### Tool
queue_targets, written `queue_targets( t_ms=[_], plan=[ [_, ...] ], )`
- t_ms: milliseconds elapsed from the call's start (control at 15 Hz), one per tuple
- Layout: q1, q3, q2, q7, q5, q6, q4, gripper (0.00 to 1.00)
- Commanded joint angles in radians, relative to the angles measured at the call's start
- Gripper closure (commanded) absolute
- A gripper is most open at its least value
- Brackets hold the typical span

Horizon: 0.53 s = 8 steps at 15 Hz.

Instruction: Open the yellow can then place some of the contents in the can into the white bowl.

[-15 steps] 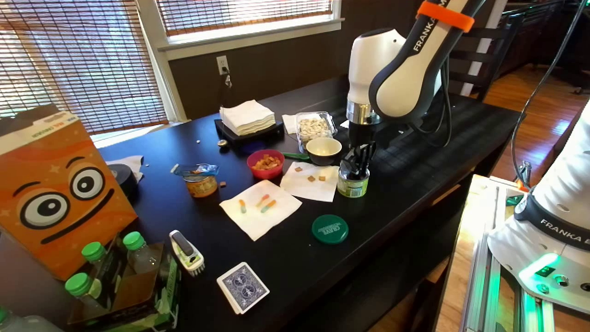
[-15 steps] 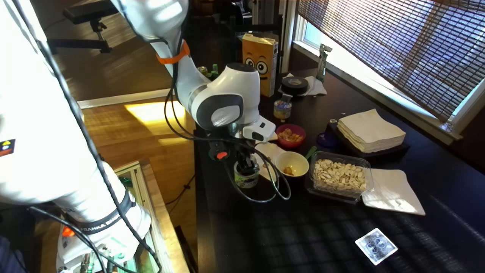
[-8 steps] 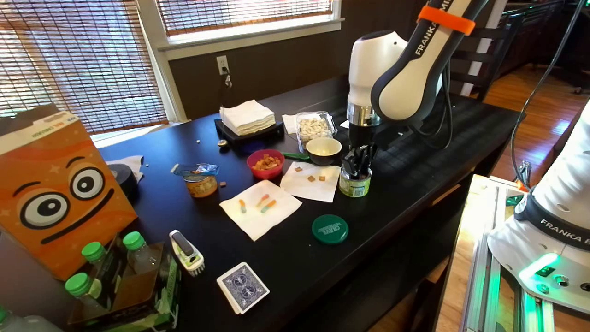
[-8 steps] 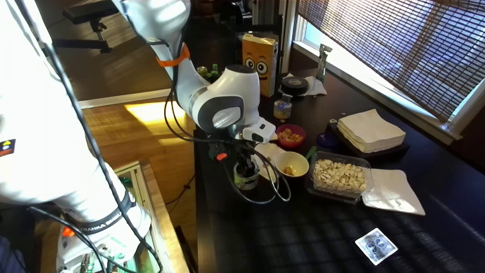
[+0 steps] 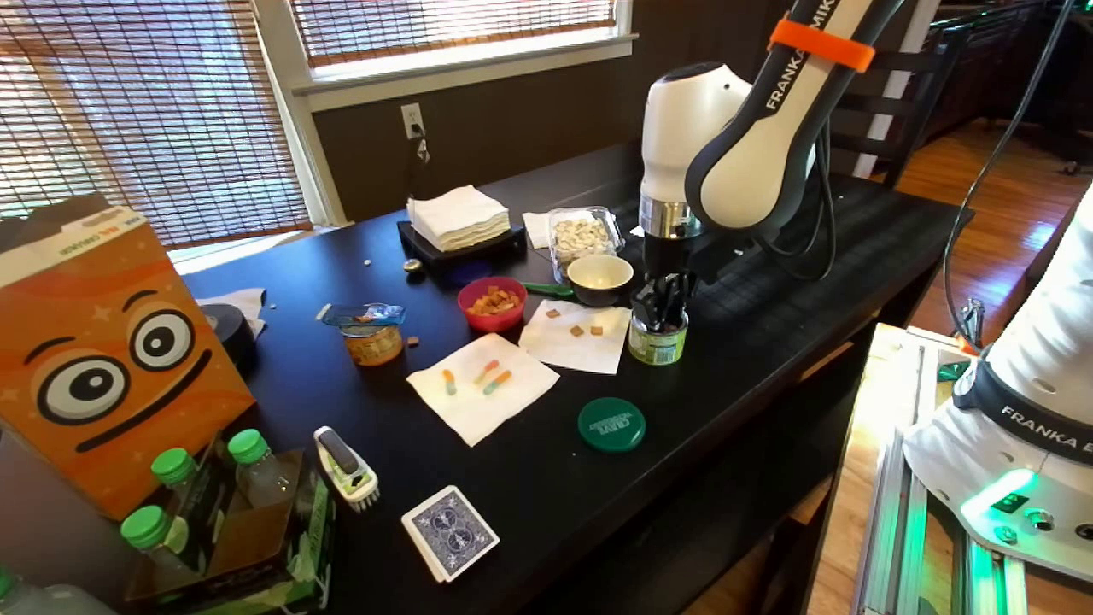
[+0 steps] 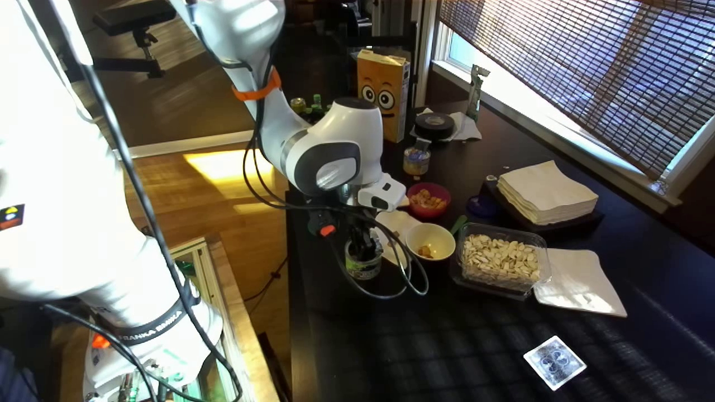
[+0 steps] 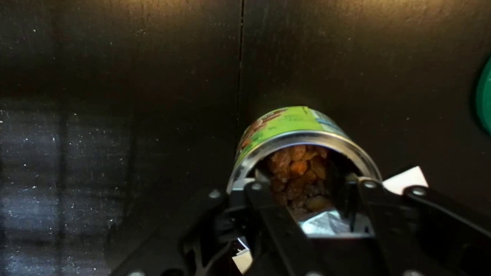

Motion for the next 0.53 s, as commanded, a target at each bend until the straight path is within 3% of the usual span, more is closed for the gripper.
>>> queue_targets(
  t_ms=[0, 200, 333, 467],
  plan=[
    [0.024, -0.017, 0.038, 0.035, -0.033, 0.011, 0.025, 0.53],
    [0.031, -0.018, 0.049, 0.033, -0.031, 0.009, 0.033, 0.52],
    [0.035, -0.018, 0.054, 0.033, -0.030, 0.006, 0.038, 0.56],
    [0.037, -0.019, 0.056, 0.033, -0.029, 0.006, 0.040, 0.78]
  ],
)
